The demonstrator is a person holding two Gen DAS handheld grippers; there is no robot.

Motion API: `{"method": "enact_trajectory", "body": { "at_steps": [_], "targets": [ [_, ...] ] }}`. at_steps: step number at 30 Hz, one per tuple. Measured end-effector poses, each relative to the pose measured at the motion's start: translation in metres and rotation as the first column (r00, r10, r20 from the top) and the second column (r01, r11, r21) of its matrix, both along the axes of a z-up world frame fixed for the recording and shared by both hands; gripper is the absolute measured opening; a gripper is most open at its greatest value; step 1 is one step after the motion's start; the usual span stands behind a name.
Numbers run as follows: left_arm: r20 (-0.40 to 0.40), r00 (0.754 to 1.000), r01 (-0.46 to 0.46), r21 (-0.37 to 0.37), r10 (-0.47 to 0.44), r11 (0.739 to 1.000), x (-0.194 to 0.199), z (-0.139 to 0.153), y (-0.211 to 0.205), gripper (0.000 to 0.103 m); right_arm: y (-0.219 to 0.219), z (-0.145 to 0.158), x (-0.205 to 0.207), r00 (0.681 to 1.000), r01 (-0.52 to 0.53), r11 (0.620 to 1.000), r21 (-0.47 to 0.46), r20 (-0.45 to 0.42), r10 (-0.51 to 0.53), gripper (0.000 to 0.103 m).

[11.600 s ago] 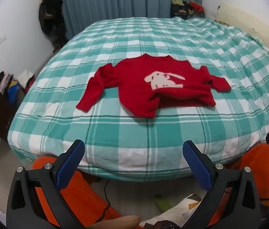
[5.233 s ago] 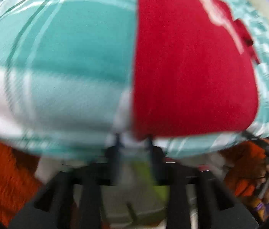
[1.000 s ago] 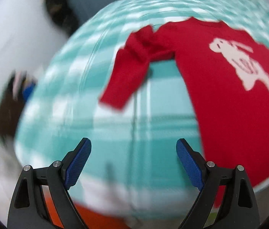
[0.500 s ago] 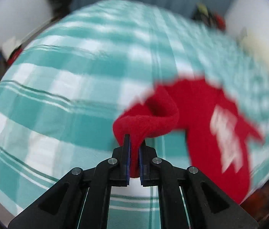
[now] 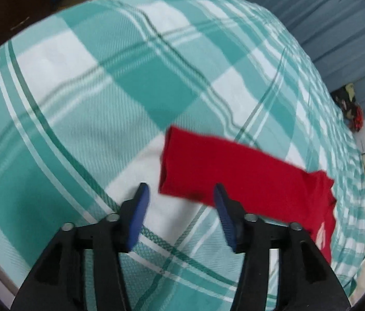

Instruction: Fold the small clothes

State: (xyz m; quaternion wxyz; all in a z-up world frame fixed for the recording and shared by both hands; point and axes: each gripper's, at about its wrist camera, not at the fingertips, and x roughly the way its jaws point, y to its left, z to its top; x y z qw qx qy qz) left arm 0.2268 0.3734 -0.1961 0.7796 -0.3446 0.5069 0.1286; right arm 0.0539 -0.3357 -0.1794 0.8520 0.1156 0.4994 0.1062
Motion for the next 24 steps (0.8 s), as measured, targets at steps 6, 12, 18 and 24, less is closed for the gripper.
{"method": "enact_trajectory", "body": {
  "at_steps": [6, 12, 18, 24],
  "targets": [
    [0.030, 0.995, -0.090, -0.022, 0.091, 0.996, 0.014, -0.007, 0.001, 0.056, 0.016, -0.005, 0.000, 0.999, -0.055, 0.997, -0.047, -0.005, 0.054, 0.061],
    [0.045, 0.998, -0.045, 0.099, 0.040, 0.994, 0.011, 0.027, -0.017, 0.003, 0.012, -0.002, 0.001, 0.999, -0.032, 0.998, -0.047, 0.009, 0.033, 0.061],
    [-0.103, 0.981, -0.148, 0.135, 0.162, 0.980, -0.008, -0.004, 0.016, 0.004, 0.014, -0.005, 0.002, 0.999, -0.048, 0.997, -0.052, 0.006, 0.048, 0.061],
    [-0.146, 0.980, -0.100, 0.238, 0.137, 0.966, 0.010, -0.002, -0.002, 0.026, 0.011, -0.001, -0.002, 0.999, -0.032, 0.998, -0.055, 0.027, 0.033, 0.061]
  ]
}}
